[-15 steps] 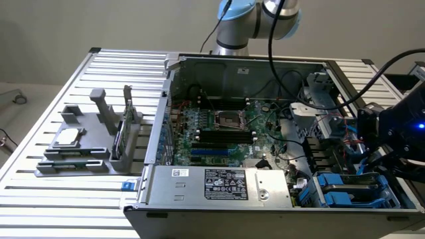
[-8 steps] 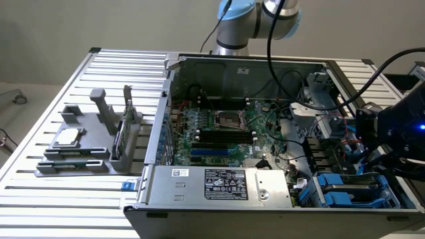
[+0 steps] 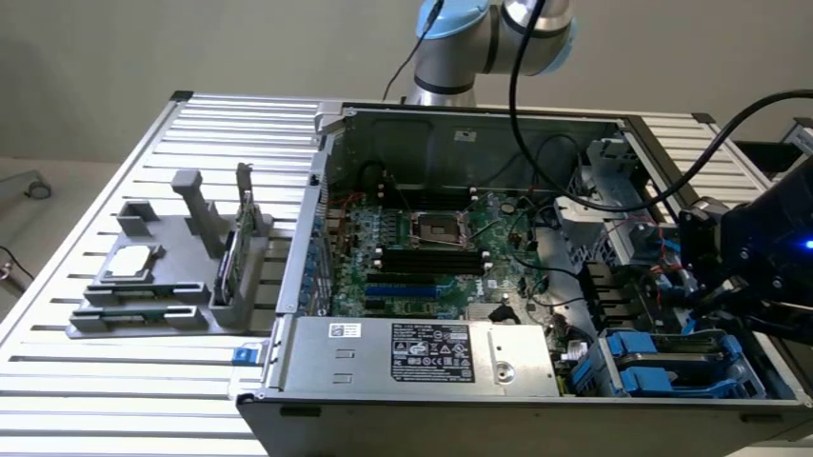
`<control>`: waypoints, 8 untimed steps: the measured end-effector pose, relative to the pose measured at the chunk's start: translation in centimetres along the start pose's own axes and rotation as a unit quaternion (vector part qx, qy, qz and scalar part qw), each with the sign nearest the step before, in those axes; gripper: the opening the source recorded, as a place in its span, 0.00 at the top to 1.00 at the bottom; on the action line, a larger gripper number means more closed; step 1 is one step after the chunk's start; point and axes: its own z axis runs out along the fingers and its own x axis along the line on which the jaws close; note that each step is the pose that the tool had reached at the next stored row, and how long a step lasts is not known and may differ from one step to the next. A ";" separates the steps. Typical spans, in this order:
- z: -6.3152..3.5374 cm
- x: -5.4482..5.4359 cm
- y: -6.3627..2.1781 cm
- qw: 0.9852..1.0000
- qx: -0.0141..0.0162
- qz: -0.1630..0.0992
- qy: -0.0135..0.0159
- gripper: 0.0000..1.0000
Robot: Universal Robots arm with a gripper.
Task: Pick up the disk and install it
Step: 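Insert the first disk wire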
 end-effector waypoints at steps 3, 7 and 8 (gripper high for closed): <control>0.00 0.0 -0.02 1.000 -0.001 0.000 0.001 0.84; -0.25 0.1 -0.08 1.000 -0.002 0.001 0.003 0.84; -0.42 0.1 -0.11 1.000 -0.002 0.001 0.004 0.84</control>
